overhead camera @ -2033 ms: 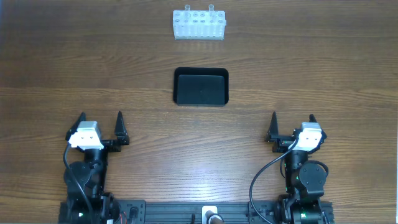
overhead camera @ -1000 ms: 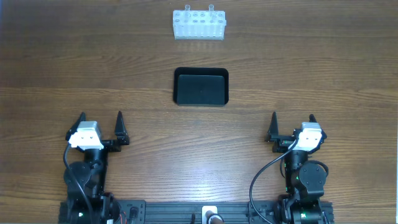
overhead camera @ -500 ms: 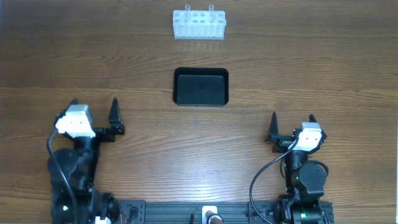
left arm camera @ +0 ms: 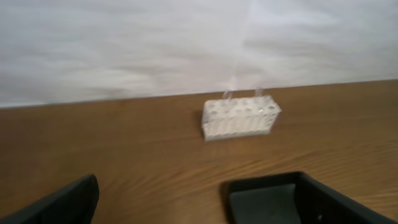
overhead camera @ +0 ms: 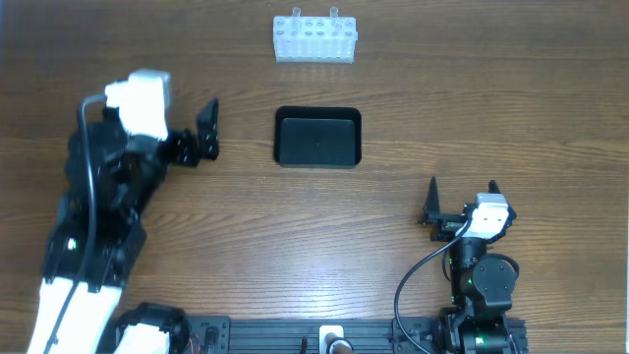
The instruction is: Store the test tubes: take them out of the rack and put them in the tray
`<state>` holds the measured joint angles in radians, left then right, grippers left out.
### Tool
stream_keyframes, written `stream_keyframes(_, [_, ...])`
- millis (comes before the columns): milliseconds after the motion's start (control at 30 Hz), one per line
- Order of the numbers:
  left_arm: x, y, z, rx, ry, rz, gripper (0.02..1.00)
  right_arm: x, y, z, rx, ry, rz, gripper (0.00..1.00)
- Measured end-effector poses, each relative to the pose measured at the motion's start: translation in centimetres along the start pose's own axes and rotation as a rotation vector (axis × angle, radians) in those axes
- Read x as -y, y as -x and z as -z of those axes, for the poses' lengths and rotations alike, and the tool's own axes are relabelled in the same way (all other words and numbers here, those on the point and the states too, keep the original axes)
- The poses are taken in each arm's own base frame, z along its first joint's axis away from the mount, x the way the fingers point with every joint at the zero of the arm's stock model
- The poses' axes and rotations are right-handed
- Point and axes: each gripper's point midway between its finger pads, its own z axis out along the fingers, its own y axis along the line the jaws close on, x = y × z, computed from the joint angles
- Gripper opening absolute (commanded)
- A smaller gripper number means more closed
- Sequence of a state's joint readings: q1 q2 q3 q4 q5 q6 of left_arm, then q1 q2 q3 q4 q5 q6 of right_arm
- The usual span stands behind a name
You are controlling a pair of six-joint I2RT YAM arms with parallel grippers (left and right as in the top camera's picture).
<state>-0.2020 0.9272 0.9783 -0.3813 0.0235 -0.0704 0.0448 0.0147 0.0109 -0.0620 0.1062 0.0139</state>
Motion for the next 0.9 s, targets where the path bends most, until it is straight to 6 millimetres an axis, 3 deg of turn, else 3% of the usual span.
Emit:
stream_keyframes(67, [1.2, 1.5, -1.3, -0.010, -0.030, -0.010, 0.996, 0.0, 0.0, 0.0, 0.000, 0.000, 0.000, 0.993])
stream_keyframes(200, [3.9, 2.7, -3.8, -0.044, -0.091, -0.032, 0.998, 0.0, 0.0, 0.0, 0.000, 0.000, 0.000, 0.991])
stream_keyframes(433, [6.5, 1.7, -9.4, -0.170, -0.104, 0.073, 0.998, 0.0, 0.0, 0.0, 0.000, 0.000, 0.000, 0.991])
stream_keyframes(667, [7.3, -0.5, -14.4, -0.349, -0.063, 0.096, 0.996, 0.0, 0.0, 0.0, 0.000, 0.000, 0.000, 0.991])
stream_keyframes(900, [8.0, -1.0, -19.1, -0.415, -0.048, 0.094, 0.993, 0.0, 0.0, 0.0, 0.000, 0.000, 0.001, 0.993])
